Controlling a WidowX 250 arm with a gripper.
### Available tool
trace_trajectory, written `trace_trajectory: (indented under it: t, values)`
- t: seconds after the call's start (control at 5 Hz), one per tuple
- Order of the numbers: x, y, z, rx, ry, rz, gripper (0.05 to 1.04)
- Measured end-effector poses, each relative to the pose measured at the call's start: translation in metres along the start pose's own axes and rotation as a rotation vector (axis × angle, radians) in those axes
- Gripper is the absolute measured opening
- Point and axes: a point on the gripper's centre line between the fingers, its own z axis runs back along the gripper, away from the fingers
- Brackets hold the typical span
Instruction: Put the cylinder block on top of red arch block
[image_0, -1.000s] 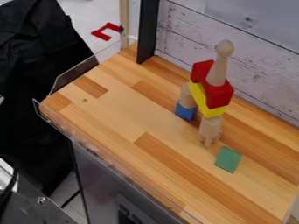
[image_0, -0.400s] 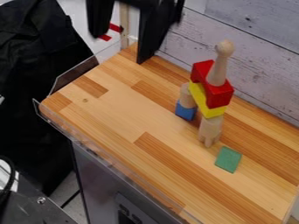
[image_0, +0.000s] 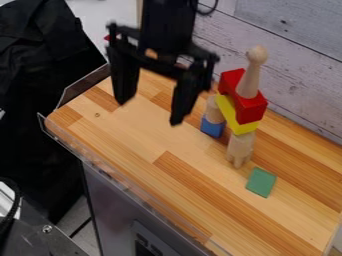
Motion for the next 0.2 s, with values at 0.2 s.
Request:
trace_trajectory:
  t: [0.2]
  values:
    - [0.0060, -0.0023, -0.0081, -0.021, -0.046, 0.016, 1.000]
